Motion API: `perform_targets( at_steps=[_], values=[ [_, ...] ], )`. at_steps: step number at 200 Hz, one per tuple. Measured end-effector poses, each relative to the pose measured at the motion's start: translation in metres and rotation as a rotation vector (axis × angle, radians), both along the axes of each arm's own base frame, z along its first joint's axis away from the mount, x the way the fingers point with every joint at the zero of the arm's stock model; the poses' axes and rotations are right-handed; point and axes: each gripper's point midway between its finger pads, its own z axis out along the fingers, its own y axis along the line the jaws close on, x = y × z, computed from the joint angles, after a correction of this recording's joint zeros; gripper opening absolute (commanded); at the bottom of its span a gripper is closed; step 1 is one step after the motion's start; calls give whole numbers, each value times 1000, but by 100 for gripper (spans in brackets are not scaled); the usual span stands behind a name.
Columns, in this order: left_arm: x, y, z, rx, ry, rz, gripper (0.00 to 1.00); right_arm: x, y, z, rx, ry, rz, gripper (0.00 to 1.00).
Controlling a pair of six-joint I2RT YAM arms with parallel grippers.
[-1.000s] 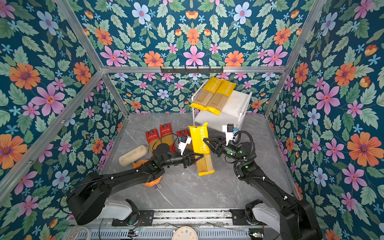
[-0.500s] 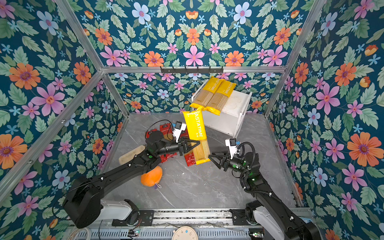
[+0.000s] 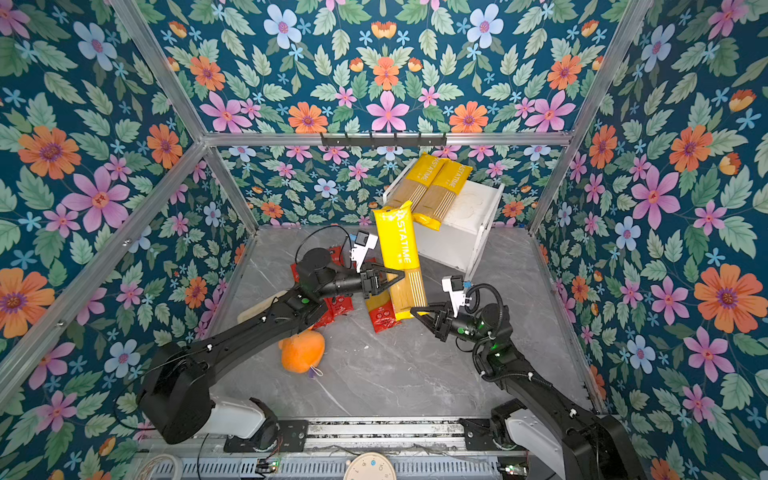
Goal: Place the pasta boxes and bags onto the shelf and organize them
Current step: 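Grip the bag top with the left gripper and carry it toward the shelf with both, then set the yellow bag beside the others on the top shelf while the left gripper releases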
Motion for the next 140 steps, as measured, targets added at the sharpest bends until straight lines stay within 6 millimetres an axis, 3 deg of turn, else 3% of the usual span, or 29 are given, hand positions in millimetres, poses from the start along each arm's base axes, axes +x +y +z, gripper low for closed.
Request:
perform_targets(
  at_steps=[27,80,111,140],
  values=[
    [14,-3,11,-11,13,25,39,3,-4,10,32,-6,-38,0],
    [29,-6,39,-54,-28,45,59,24,-16,48,85,45,-158,0],
    [30,-6,38,-55,-22,46,62,46,-33,79,116,92,-267,0],
    [29,-2,23,-35,3,59,62,70,-59,107,131,155,-386,0]
  ],
)
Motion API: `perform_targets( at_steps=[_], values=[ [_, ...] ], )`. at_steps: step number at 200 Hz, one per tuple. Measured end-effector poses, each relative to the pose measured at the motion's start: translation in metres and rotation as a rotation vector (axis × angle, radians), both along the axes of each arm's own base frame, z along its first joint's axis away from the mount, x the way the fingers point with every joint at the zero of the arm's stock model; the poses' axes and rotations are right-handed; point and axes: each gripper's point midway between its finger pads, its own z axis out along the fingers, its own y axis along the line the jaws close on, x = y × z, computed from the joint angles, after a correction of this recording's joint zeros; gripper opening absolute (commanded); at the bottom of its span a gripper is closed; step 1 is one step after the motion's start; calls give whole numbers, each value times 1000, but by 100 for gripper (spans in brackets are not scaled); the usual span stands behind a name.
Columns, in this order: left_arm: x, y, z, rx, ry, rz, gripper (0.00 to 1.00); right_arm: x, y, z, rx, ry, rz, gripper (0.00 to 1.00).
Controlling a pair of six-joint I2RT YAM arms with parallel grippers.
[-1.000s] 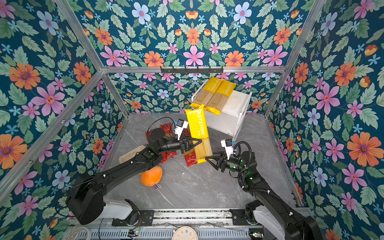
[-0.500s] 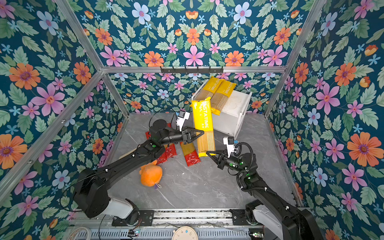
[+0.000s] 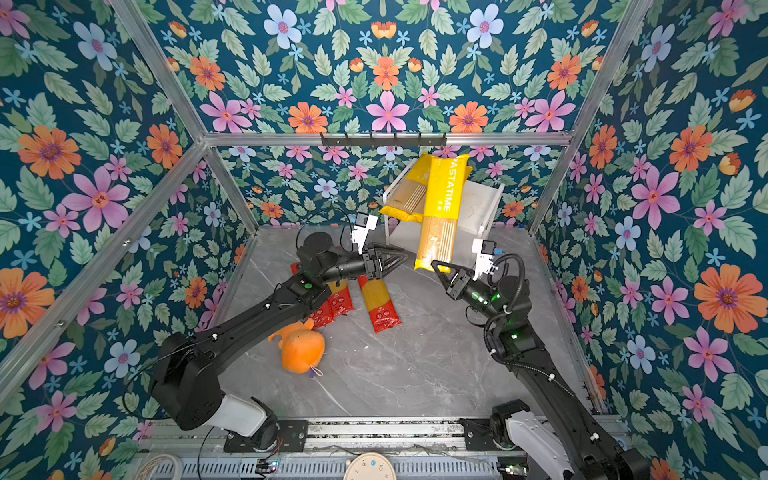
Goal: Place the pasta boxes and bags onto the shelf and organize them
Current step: 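Set the yellow bag beside the others on the top shelf while the left gripper releases, then withdraw the right gripper from the shelf and lower both grippers toward the red packs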
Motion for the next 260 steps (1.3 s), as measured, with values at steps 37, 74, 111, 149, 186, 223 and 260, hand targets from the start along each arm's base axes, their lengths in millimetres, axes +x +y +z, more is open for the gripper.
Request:
perform_targets(
  at_steps=[37,74,111,149,186,223,260],
  values=[
    [-2,7,-28,18,47,23,62,30,-21,15,22,131,-91,0],
    [-6,14,-59,25,120,45,62,58,-36,8,59,286,-151,0],
    [-9,19,-75,25,158,64,62,77,-40,1,88,367,-190,0],
    [-10,22,-82,21,176,74,61,80,-43,0,106,389,-211,24],
    [-10,23,-85,22,182,79,61,78,-48,5,102,360,-236,36],
    [-11,23,-93,22,206,81,61,66,-53,-1,102,359,-248,38],
    [-12,23,-96,13,208,82,60,60,-54,-6,106,356,-248,32]
  ],
)
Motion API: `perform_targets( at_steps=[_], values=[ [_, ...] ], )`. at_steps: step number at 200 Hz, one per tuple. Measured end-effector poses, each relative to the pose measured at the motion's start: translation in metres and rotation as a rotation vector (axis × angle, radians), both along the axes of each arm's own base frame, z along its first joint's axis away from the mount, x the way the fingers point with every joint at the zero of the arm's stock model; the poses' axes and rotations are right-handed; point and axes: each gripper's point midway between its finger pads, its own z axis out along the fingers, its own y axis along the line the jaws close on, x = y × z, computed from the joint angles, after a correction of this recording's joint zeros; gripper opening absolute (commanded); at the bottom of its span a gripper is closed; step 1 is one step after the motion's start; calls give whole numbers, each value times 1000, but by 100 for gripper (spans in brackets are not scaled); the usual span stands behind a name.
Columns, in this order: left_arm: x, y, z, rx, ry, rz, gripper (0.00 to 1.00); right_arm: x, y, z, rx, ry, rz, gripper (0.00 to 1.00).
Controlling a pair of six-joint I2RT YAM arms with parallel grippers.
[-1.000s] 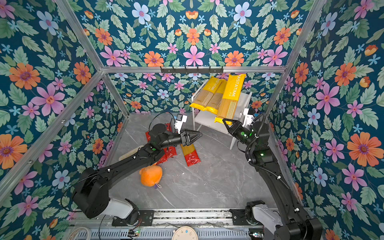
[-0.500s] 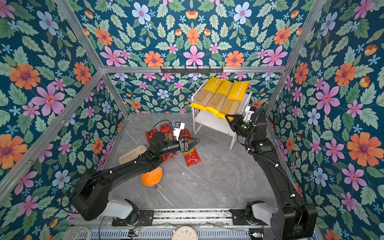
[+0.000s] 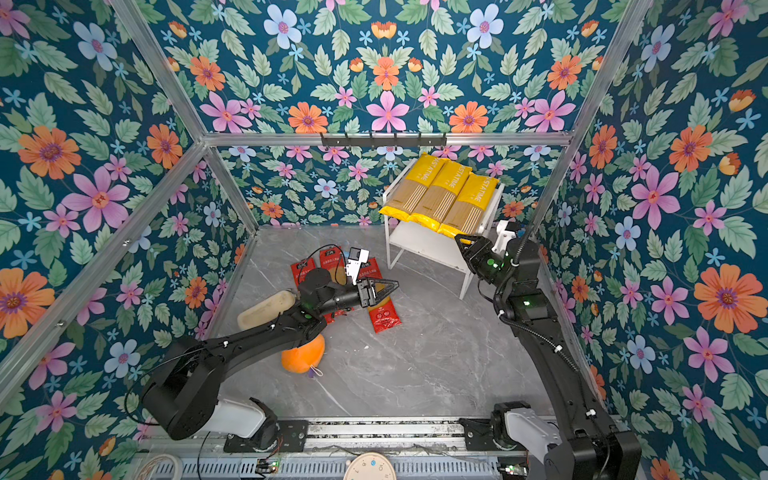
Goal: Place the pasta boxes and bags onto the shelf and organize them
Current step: 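Withdraw the right gripper from the shelf and lower both grippers toward the red packs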
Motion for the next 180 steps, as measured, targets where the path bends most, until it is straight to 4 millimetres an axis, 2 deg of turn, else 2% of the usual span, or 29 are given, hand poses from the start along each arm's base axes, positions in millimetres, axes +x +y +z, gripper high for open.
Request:
perform_targets(
  at_steps=[34,79,90,115,126,158,180],
  values=[
    [-1,0,-3,-3,21,0,60,5,-1,3,-3,-3,-8,23],
    [-4,3,-4,-6,19,6,60,21,-9,4,-19,-10,-30,20],
    [-5,4,-5,-4,20,9,60,21,-11,4,-25,-14,-32,24],
    [-5,5,-7,-2,21,16,60,20,-11,2,-43,-21,-28,43],
    [-4,5,-7,-1,18,21,60,17,-11,-1,-42,-18,-22,48],
    [-3,6,-10,17,6,32,60,-3,-6,-7,-41,-26,9,51],
    [0,8,-19,50,6,55,60,-24,10,-22,-47,-20,63,51]
  ],
)
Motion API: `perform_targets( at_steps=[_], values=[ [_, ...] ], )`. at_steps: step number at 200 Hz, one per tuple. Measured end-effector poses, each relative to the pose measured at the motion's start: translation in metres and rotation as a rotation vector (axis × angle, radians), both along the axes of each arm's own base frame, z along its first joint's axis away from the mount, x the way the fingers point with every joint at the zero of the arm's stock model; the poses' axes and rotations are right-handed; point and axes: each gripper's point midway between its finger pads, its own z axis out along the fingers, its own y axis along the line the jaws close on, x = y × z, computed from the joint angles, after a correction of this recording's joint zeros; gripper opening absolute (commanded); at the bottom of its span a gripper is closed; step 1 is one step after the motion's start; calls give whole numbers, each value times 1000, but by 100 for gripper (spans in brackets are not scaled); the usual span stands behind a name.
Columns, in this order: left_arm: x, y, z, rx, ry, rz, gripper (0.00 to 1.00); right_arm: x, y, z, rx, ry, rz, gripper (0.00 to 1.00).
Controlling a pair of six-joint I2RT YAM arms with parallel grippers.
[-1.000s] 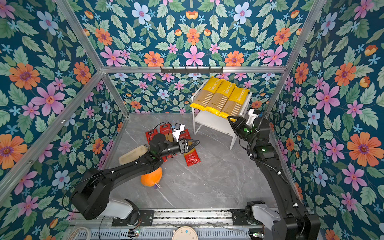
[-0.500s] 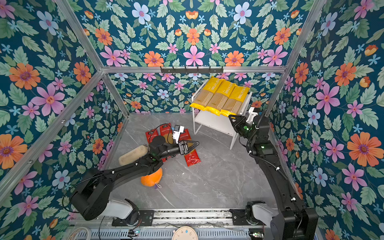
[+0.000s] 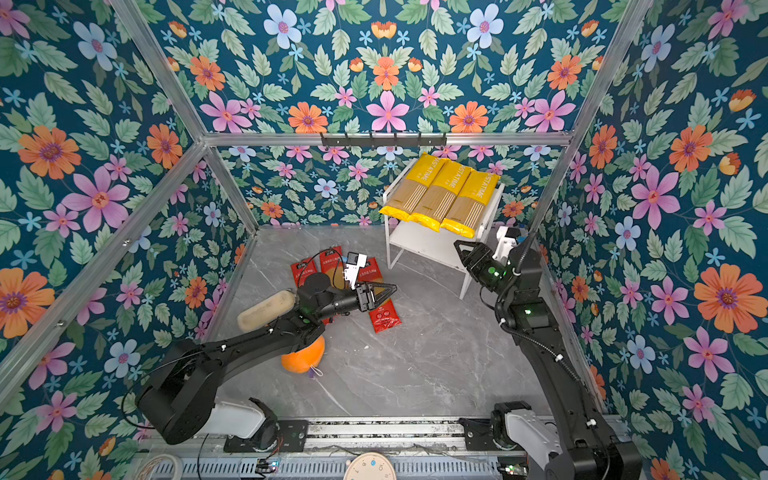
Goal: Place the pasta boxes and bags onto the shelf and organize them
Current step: 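Withdraw the right gripper from the shelf and lower both grippers toward the red packs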
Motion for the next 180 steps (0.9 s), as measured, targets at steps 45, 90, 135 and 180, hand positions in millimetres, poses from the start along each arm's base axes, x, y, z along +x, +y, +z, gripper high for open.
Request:
perform_targets(
  at_steps=[45,90,135,180],
  values=[
    [3,9,-36,119,24,90,60,-36,31,-63,-50,70,79,51],
    [-3,20,-80,249,46,190,62,-49,56,-133,-140,167,90,48],
    [6,32,-119,361,97,287,62,-51,101,-189,-344,211,139,48],
    [20,52,-143,491,154,382,61,-35,138,-228,-506,237,170,50]
  ],
)
